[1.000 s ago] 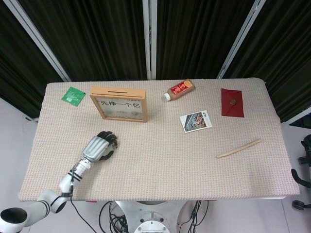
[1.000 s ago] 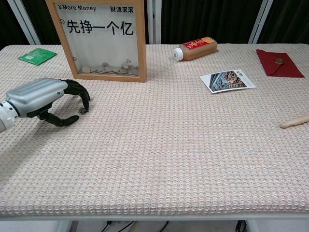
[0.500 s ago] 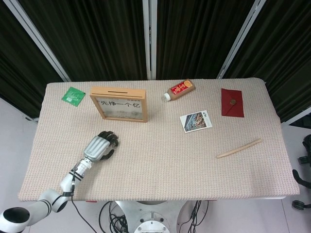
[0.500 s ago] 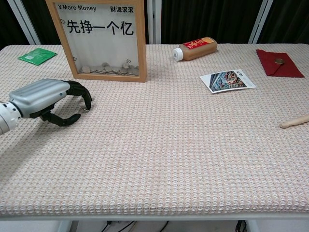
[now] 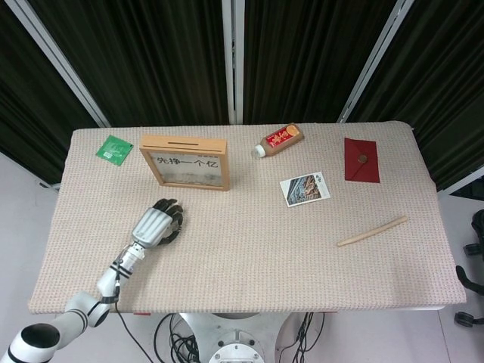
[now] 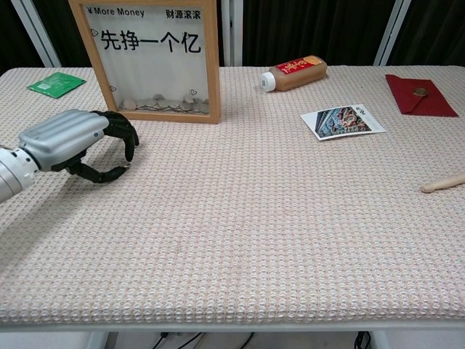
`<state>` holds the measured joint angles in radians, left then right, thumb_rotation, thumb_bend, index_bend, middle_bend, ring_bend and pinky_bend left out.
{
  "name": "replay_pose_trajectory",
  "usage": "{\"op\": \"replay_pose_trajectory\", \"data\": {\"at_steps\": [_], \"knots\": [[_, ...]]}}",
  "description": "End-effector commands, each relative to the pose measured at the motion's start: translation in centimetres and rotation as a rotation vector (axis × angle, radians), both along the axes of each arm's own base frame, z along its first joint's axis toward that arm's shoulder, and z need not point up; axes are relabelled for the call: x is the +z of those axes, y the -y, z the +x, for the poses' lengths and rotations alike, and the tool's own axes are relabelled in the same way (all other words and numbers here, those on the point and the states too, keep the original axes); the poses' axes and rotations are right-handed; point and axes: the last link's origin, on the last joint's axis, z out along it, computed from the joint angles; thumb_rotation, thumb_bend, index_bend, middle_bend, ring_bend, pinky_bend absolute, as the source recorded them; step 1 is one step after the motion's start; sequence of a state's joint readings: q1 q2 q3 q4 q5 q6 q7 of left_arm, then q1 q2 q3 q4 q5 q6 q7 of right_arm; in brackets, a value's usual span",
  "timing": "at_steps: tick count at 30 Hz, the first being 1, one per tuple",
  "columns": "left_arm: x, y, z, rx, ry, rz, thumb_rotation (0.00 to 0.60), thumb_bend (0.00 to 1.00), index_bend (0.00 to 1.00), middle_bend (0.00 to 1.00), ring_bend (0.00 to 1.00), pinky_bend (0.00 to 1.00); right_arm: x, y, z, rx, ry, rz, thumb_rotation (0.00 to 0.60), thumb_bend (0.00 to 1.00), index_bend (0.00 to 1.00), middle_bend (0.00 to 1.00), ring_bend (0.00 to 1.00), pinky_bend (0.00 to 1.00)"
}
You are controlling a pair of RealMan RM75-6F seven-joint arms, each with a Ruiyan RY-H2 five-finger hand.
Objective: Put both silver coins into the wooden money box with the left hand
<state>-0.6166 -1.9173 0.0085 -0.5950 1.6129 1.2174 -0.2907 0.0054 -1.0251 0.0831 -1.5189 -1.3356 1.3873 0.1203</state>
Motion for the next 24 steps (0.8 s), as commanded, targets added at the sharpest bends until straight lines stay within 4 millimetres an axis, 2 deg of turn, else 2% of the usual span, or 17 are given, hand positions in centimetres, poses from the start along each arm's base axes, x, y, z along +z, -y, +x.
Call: {"op": "replay_pose_trajectory", "data": {"at_steps": [1, 5, 12, 19, 24], "knots": [[0.01, -0.03, -0.01, -0.007, 0.006, 0.007, 0.6, 0.24, 0.48, 0.3, 0.15, 0.23, 0.01, 0.02, -0.02, -0.001, -0.001, 0.0, 0.6, 0.28, 0.0, 0.0, 0.0, 0.0], [0.27, -0.02, -0.07, -0.012, 0.014, 0.018, 0.6, 0.25, 0.46, 0.3, 0.15, 0.22, -0.06, 0.06, -0.08, -0.003, -0.001, 0.003, 0.6, 0.28, 0.0, 0.0, 0.0, 0.0], [0.34, 0.02, -0.01, -0.015, 0.022, 0.018, 0.6, 0.33, 0.5, 0.3, 0.15, 0.22, -0.14, 0.12, 0.07, 0.003, -0.001, 0.007, 0.6, 0.28, 0.0, 0.0, 0.0, 0.0], [0.33, -0.01, 0.0, -0.013, 0.02, 0.016, 0.6, 0.35, 0.53, 0.3, 0.15, 0.22, -0.02, -0.03, 0.0, -0.002, -0.003, 0.006, 0.6, 0.28, 0.0, 0.0, 0.0, 0.0], [0.44, 0.01, -0.08, -0.007, 0.023, 0.018, 0.6, 0.41, 0.55, 0.32, 0.15, 0.22, -0.02, 0.05, -0.01, -0.002, -0.004, 0.01, 0.6, 0.28, 0.0, 0.0, 0.0, 0.0]]}}
